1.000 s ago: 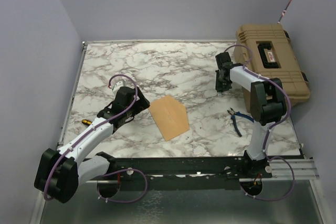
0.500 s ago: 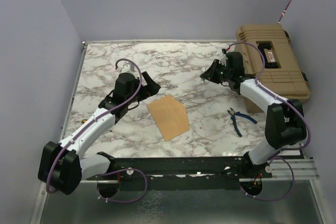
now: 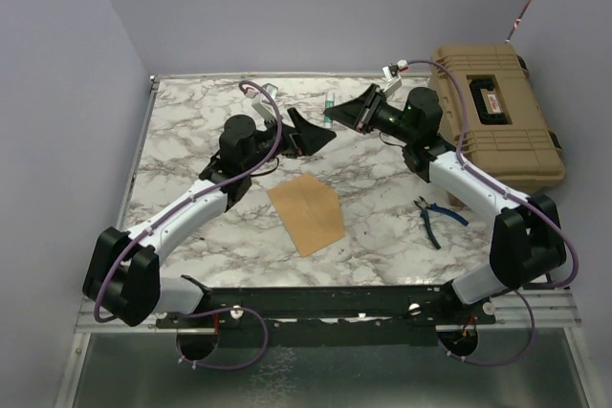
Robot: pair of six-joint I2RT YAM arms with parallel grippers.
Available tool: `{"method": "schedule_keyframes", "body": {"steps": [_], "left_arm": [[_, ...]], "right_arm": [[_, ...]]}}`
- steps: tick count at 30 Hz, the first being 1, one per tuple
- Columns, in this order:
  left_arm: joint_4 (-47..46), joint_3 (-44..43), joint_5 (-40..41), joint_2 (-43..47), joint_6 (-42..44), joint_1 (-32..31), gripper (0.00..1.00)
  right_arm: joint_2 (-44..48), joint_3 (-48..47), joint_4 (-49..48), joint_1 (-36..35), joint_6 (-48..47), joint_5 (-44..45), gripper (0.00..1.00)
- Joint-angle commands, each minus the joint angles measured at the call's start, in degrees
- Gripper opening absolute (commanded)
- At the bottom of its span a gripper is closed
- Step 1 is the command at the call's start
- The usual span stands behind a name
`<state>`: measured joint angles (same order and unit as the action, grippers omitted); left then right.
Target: Place the letter into the envelope and seal it
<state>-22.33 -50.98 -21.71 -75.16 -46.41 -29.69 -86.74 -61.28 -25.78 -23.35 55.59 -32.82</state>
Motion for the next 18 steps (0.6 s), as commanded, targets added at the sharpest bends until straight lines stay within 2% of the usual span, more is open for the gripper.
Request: {"method": "schedule_keyframes", "body": {"steps": [1, 4, 6, 14, 18], "left_arm": [[-5.8, -2.5, -2.5, -2.3, -1.0, -0.1, 0.89], [-5.8, -4.2, -3.1, -4.7, -0.7, 0.0, 0.74], [-5.8, -5.1, -3.0, -5.8, -1.1, 0.1, 0.7], [-5.9, -6.6, -0.6, -6.0, -1.8, 0.8, 0.6], [-6.6, -6.5, -1.9, -5.8, -1.8, 1.6, 0.63]], "right_arm": [[-1.3, -2.5, -5.0, -0.2, 4.9, -4.6, 0.13], [-2.4, -4.5, -3.4, -0.3, 4.4, -5.2, 0.11], [-2.7, -5.6, -2.0, -0.3, 3.2, -5.4, 0.11], [-3.8, -7.9, 1.8, -0.3, -0.3, -5.9, 0.11], [-4.2, -8.7, 3.8, -0.3, -2.4, -5.4, 0.11]]}}
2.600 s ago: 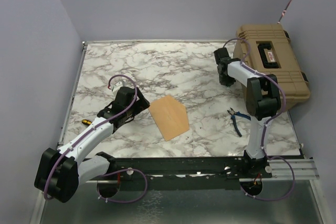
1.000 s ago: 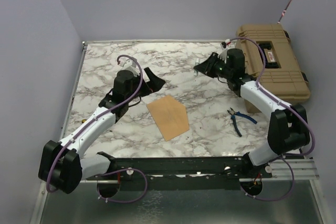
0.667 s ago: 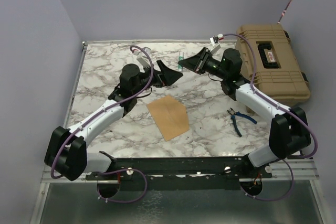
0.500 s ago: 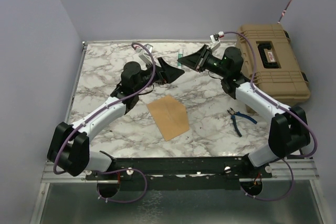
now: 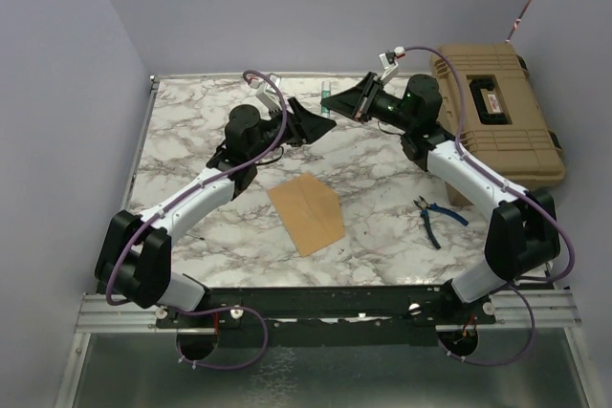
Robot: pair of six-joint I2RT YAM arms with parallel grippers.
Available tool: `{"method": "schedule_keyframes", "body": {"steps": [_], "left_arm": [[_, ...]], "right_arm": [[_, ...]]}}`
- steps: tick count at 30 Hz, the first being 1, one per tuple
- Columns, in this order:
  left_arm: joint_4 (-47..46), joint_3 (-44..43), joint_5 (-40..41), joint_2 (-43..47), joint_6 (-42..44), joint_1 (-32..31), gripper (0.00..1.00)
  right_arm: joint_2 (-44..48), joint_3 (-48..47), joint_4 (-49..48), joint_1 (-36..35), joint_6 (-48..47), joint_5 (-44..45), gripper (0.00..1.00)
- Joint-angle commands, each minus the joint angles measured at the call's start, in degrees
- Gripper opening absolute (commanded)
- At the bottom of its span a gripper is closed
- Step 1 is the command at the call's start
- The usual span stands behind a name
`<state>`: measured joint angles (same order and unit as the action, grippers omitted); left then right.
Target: Place the letter into the envelope and seal it
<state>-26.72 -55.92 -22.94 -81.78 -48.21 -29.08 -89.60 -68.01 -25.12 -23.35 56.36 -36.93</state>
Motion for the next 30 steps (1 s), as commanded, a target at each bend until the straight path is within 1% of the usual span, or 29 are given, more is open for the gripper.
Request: {"method": "schedule_keyframes", "body": {"steps": [1, 3, 6, 9, 12, 15, 16, 19, 23, 24, 25, 28, 30], "left_arm": [[-2.3, -1.5, -1.1, 0.9, 0.3, 1.0, 0.66], [-2.4, -1.3, -1.3, 1.2, 0.6, 1.3, 0.71], [-3.8, -0.2, -1.5, 1.9, -0.3, 2.3, 0.72], [-5.4, 0.2, -2.0, 1.8, -0.8, 3.0, 0.66], [-5.5, -0.2, -3.8, 0.3, -2.2, 3.3, 0.55], [-6.4, -1.6, -7.8, -1.1, -3.3, 3.3, 0.45], [-6.5, -2.0, -8.9, -1.3, -3.2, 3.3, 0.43], [-6.5, -3.0, -11.5, -1.8, -3.0, 3.3, 0.43], [-6.5, -2.9, -12.9, -2.7, -3.7, 3.2, 0.43], [-6.6, -2.8, -13.0, -2.8, -3.9, 3.2, 0.41], [-6.6, -2.7, -13.0, -2.9, -4.1, 3.2, 0.36], [-6.6, -3.0, -12.9, -3.0, -3.6, 3.2, 0.18], [-6.6, -3.4, -13.4, -3.2, -3.2, 3.2, 0.02]], "right_arm": [[-1.4, -1.9, 3.2, -0.3, -3.4, -1.0, 0.11], [-1.7, -1.9, 3.0, -0.4, -3.2, -1.2, 0.11], [-1.9, -1.9, 2.5, -0.4, -2.8, -1.2, 0.11], [-2.0, -1.8, 1.9, -0.5, -2.3, -1.4, 0.11], [-2.3, -2.4, 1.4, -0.4, -1.4, -2.9, 0.11], [-2.5, -3.5, 2.9, -0.5, -1.7, -3.2, 0.11], [-2.5, -3.5, 3.0, -0.5, -1.7, -3.4, 0.11], [-2.7, -3.6, 3.1, -0.5, -1.2, -4.0, 0.12], [-2.9, -3.0, 1.4, -0.5, 0.5, -4.9, 0.12], [-2.9, -3.1, 1.2, -0.5, 0.9, -5.1, 0.12], [-3.0, -3.3, 1.0, -0.5, 1.2, -5.6, 0.12], [-2.9, -3.2, 1.1, -0.5, 1.6, -6.3, 0.12], [-2.6, -3.2, 1.7, -0.5, 1.2, -6.7, 0.12]]}}
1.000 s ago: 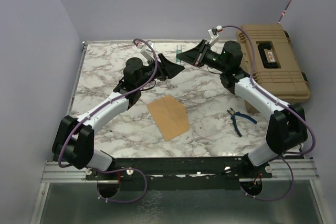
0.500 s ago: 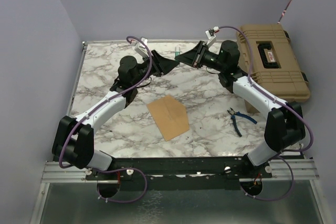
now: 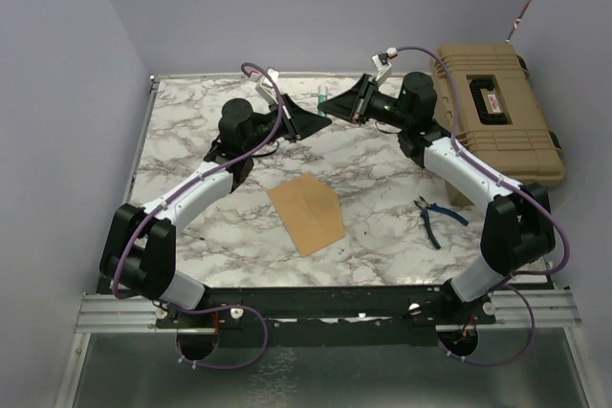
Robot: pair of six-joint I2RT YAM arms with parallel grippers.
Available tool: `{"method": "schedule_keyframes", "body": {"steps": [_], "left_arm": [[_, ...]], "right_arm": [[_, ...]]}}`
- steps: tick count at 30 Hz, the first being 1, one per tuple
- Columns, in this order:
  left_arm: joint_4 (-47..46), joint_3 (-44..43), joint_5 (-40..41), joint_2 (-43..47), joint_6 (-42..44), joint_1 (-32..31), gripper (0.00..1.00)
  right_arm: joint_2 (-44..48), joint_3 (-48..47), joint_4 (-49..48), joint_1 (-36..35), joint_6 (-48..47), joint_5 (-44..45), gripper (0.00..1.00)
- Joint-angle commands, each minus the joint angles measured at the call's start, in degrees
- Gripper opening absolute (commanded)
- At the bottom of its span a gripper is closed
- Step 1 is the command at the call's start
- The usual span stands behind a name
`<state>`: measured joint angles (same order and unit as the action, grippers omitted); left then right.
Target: Place the letter into the envelope and seal it
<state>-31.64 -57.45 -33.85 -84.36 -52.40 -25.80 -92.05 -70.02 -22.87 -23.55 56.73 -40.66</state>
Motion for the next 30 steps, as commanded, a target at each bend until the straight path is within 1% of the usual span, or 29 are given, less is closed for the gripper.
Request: {"method": "schedule_keyframes", "body": {"steps": [1, 3, 5, 6, 8, 10, 12, 14, 17, 19, 21, 25, 30], "left_arm": [[-1.6, -1.9, -2.7, -0.7, 1.4, 0.0, 0.0], [-1.3, -1.6, -3.1, -0.5, 2.5, 0.1, 0.0], [-0.8, -1.3, -4.4, 0.1, 4.5, 0.2, 0.0], [-0.7, -1.0, -6.0, 0.5, 6.2, 0.3, 0.0], [-0.7, -1.0, -12.5, 1.5, 10.5, 0.2, 0.0], [0.6, -1.0, -17.5, 2.7, 13.2, 0.3, 0.0], [4.8, -1.1, -19.4, 4.1, 17.2, 0.3, 0.0], [9.5, -1.3, -19.3, 5.1, 21.6, 0.3, 0.0], [16.5, -2.8, -17.9, 5.9, 27.6, 0.3, 0.0], [21.0, -4.2, -17.2, 6.1, 31.2, 0.3, 0.0], [24.4, -5.4, -16.9, 6.2, 33.7, 0.3, 0.0], [25.9, -5.2, -18.1, 6.9, 35.0, 0.3, 0.0], [28.6, -5.3, -18.8, 7.7, 37.3, 0.3, 0.0]], "right_arm": [[0.0, -1.4, 0.2, -0.3, 0.5, -3.2, 0.13], [0.3, -2.1, 2.7, -0.3, -1.1, -3.6, 0.17], [0.5, -4.1, 8.1, -0.3, -4.8, -3.4, 0.26], [0.6, -5.8, 12.6, -0.3, -7.2, -2.5, 0.32], [0.4, -10.0, 24.2, -0.3, -12.8, 1.6, 0.48], [0.2, -14.2, 33.7, -0.3, -16.7, 3.6, 0.55], [-0.2, -17.8, 41.4, -0.3, -19.7, 4.2, 0.56], [-0.9, -21.1, 47.6, -0.4, -22.8, 3.2, 0.56], [-1.3, -23.5, 54.2, -0.3, -26.7, 0.2, 0.54], [-0.8, -24.2, 56.9, -0.3, -28.8, -0.7, 0.54], [-0.1, -23.9, 57.9, -0.3, -29.9, -2.0, 0.56], [0.9, -22.3, 57.0, -0.3, -30.2, -4.7, 0.57], [1.1, -20.7, 54.3, -0.3, -28.0, -6.1, 0.45]]}}
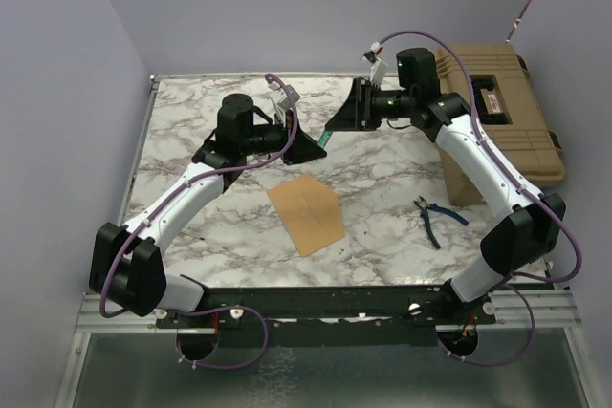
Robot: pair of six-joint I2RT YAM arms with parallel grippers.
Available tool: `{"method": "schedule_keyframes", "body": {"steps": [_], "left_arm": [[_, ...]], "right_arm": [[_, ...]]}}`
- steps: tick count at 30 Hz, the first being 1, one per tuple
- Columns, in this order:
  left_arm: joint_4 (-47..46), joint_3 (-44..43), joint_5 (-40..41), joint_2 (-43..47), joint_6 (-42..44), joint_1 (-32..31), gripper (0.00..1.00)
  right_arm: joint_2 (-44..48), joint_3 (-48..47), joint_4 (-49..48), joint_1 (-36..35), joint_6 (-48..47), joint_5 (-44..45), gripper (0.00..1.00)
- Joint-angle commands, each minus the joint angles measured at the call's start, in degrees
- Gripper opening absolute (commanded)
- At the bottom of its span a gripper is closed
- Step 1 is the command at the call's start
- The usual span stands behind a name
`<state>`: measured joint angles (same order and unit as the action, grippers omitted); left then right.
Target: Place the letter into the envelope and seal it
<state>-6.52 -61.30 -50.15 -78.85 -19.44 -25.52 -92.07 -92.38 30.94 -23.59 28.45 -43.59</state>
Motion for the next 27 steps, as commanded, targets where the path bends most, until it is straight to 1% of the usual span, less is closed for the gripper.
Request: {"method": "schedule_keyframes", "body": {"steps": [1, 4, 7, 11, 13, 14, 16, 17, 18, 22, 27], "left_arm": [[3.7, -1.5, -2.5, 2.4, 4.7, 0.0, 0.0], [4.0, -1.7, -2.6, 2.6, 5.2, 0.0, 0.0], [4.1, -2.6, -2.5, 2.6, 5.2, 0.0, 0.0], [4.1, -3.4, -2.0, 2.5, 5.3, 0.0, 0.0], [4.1, -3.8, -0.8, 2.3, 4.5, 0.0, 0.0], [4.1, -4.0, -0.2, 2.2, 3.8, 0.0, 0.07], [4.0, -4.5, 1.8, 2.0, 2.7, 0.0, 0.37], [3.8, -4.8, 2.9, 1.8, 1.7, 0.0, 0.49], [2.7, -4.5, 4.0, 1.8, 0.5, 0.0, 0.53], [-5.6, -0.7, 7.6, 1.5, -4.8, -0.1, 0.54], [-6.5, 0.7, 6.1, 0.5, -4.7, -0.5, 0.52]], "right_arm": [[1.2, 2.1, -0.3, -0.3, 0.8, -3.3, 0.43], [1.0, 2.9, -2.2, -0.3, 2.5, -5.0, 0.36], [0.9, 3.8, -3.9, -0.3, 4.5, -4.8, 0.27], [2.2, 5.7, -7.7, -0.3, 6.9, -3.9, 0.19], [2.4, 6.3, -9.1, -0.3, 8.0, -4.6, 0.1], [2.5, 6.5, -9.5, -0.3, 8.4, -4.8, 0.07], [2.8, 7.5, -10.4, -0.3, 9.3, -4.7, 0.04], [3.1, 8.2, -11.0, -0.2, 9.8, -4.6, 0.03], [3.5, 9.0, -11.8, -0.2, 10.5, -4.3, 0.02], [5.6, 13.1, -17.4, -0.3, 14.1, -2.5, 0.0], [7.0, 15.3, -20.6, -0.3, 15.8, -0.8, 0.0]]}}
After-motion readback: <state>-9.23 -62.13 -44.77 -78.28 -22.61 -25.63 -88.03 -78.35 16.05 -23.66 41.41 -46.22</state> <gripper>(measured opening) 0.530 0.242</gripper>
